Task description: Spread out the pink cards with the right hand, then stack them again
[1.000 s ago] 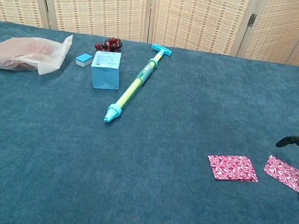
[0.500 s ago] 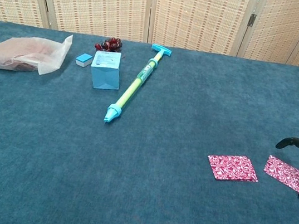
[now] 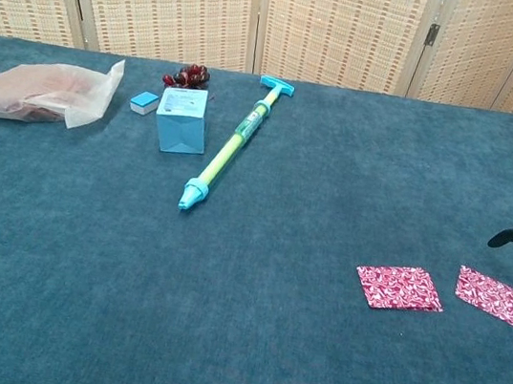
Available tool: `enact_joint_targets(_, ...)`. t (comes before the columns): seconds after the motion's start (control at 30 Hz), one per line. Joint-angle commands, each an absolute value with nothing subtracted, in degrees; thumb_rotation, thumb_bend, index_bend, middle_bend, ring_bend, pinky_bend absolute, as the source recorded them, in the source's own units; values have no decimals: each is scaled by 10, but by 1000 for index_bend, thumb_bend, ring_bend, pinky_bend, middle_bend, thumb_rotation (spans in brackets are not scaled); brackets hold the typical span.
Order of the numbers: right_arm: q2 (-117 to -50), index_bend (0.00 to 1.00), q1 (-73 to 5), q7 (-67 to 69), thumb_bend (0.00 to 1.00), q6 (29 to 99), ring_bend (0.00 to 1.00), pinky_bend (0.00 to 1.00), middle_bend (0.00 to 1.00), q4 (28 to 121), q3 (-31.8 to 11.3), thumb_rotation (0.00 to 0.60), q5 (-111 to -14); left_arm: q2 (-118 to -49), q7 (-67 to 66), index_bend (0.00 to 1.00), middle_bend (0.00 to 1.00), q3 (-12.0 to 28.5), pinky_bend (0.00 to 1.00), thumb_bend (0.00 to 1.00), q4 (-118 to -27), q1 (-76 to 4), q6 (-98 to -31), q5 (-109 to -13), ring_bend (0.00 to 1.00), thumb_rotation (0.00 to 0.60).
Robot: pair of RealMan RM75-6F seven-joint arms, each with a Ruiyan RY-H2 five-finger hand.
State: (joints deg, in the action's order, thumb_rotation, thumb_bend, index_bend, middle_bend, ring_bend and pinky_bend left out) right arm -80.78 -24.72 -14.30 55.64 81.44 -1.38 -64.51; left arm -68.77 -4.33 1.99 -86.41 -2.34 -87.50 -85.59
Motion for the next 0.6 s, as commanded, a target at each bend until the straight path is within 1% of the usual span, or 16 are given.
enact_joint_targets(0.03,-807,138,-249,-141,247,553,1000,1000,992,806,-20,600,-638,-688,-46,157,38,20,127,256,-864,-23,-875,-855,48,600)
enact_joint_targets(0.13,-807,138,-251,-139,248,548,1000,1000,992,795,-27,600,-629,-688,-46,157,38,20,127,256,-864,-23,-875,-855,48,600)
enact_joint_targets(0.23,-802,138,-250,-126,248,546,1000,1000,992,808,-30,600,-633,-687,-47,158,38,21,127,256,-865,-22,-877,-855,49,600)
enact_joint_targets(0.43,-793,138,-249,-122,248,541,1000,1000,992,841,-17,600,-659,-688,-50,157,38,20,127,256,-867,-23,-876,-855,48,600)
enact_joint_targets(0.6,-797,138,-249,-123,248,536,1000,1000,992,841,-12,600,-665,-687,-51,157,38,20,127,256,-867,-22,-877,-854,48,600)
